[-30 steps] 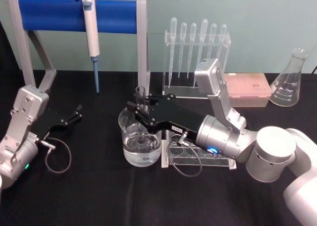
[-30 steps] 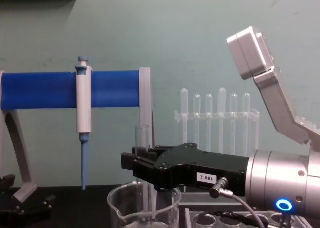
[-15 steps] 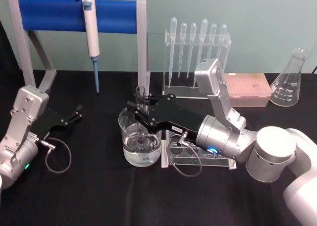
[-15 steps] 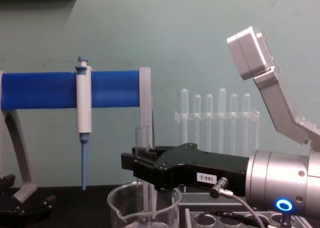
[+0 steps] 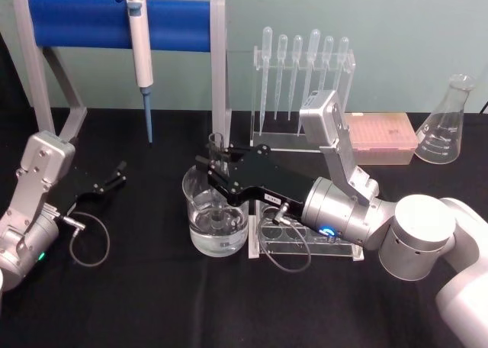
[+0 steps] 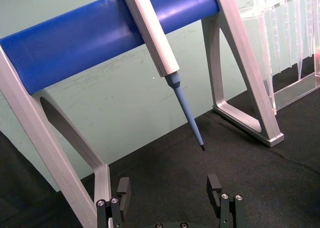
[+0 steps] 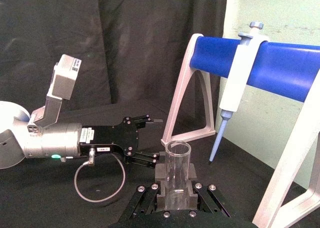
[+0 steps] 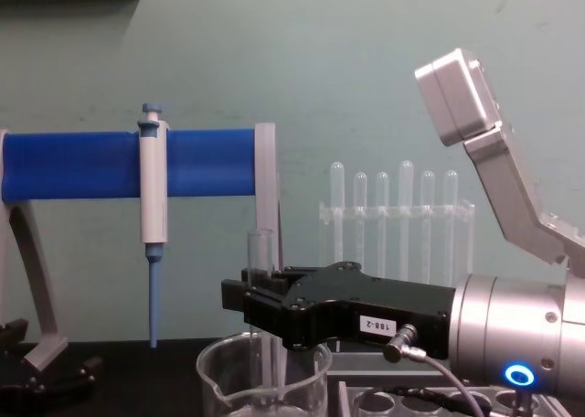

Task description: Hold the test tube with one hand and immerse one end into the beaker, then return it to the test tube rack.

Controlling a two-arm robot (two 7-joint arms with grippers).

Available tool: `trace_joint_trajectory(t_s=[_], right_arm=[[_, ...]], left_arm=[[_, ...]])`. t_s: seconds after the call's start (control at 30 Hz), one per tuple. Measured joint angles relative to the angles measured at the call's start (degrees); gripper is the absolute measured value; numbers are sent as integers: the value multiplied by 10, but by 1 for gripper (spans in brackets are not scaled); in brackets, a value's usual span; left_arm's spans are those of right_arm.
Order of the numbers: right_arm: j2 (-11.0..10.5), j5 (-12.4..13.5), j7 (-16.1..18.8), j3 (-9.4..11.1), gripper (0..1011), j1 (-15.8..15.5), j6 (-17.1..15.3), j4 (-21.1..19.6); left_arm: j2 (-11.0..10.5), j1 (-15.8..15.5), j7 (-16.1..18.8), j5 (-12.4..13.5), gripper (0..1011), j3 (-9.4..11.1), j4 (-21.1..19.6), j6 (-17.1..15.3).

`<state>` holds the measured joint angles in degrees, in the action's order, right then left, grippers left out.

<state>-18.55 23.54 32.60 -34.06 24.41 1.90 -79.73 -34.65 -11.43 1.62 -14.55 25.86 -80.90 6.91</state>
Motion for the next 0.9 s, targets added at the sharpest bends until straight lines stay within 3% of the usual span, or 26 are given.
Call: trace_joint_trajectory(t_s=[0.9], right_arm=[[0, 0, 0, 0, 225, 0, 0, 0]], left_arm=[[0, 0, 0, 0, 1000, 0, 0, 0]])
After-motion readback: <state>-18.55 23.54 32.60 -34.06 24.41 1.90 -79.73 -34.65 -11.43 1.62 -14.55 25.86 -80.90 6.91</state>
